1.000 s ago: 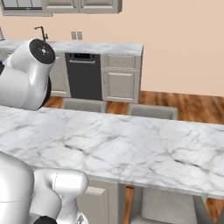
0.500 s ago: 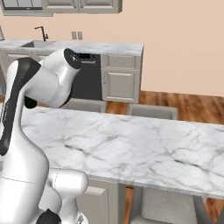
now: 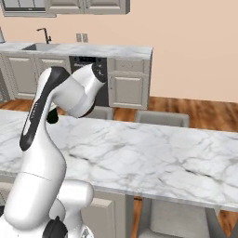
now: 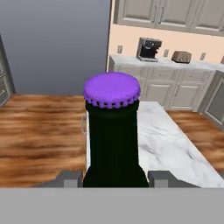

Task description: Get the candle and the beer from the cabinet and move them to the dining counter.

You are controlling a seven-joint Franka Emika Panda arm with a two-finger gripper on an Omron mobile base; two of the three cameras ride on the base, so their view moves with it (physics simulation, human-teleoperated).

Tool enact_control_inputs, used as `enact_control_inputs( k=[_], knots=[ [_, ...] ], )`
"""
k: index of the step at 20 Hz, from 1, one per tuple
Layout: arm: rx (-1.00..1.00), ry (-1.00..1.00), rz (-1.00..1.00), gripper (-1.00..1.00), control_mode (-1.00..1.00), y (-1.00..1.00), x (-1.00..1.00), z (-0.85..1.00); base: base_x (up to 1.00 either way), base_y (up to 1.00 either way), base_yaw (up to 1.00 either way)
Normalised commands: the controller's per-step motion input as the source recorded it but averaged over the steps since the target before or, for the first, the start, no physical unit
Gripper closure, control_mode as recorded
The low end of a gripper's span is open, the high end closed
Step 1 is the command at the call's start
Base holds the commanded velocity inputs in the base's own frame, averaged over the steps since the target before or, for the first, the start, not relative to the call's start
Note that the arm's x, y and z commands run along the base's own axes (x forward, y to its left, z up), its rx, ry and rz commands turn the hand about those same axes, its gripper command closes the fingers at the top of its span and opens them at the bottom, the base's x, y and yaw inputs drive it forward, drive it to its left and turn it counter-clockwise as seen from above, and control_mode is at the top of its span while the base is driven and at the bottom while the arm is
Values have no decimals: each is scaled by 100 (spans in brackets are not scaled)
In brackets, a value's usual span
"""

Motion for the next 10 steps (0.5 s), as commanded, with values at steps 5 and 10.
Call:
enact_control_inputs(
  k=[5, 10],
  knots=[
    [-10, 1, 0, 100, -100, -8, 43, -42, 0, 0, 0],
    [-1, 0, 0, 100, -100, -5, 57, -40, 0, 0, 0]
  ],
)
